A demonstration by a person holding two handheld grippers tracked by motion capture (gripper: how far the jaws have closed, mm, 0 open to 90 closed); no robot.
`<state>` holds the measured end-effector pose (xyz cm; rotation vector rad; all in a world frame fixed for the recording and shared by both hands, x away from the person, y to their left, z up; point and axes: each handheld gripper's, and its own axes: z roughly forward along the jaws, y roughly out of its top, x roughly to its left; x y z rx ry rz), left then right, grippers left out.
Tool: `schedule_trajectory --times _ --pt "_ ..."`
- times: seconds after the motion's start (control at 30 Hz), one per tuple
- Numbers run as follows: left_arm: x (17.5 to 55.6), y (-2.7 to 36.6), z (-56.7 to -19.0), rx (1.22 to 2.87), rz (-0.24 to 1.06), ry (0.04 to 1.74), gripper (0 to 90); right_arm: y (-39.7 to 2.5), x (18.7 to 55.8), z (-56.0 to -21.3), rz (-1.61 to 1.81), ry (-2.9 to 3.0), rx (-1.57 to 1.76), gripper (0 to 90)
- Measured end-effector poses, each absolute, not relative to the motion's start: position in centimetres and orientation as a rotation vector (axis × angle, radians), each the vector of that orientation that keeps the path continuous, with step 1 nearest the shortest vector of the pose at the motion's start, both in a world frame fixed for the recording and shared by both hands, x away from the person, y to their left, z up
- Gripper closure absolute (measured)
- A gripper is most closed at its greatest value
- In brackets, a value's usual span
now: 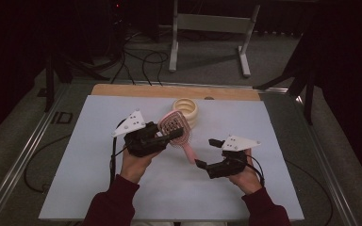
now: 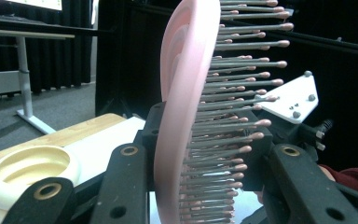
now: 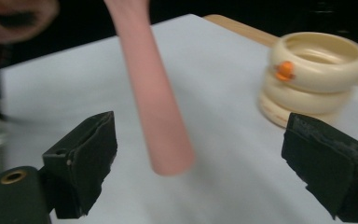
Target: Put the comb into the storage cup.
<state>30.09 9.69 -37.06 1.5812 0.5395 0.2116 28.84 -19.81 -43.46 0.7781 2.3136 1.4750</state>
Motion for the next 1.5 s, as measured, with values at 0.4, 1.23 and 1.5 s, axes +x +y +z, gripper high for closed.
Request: schedule_trajectory --times 0.4,1.23,1.5 --pt "30.5 10.2 -36.4 1.592 0.24 0.551 63.8 -21.9 28.4 -44.3 1.46 2.123 0.911 10.7" --pt "31.1 11.0 -35.3 1.598 0.29 0.574 63.7 -25.3 27.0 -46.5 1.397 1.966 1.0 10.6" --pt "31.7 11.6 -34.9 1.624 0.315 0.589 63.7 -26.6 25.9 -47.3 1.368 1.94 1.033 10.6"
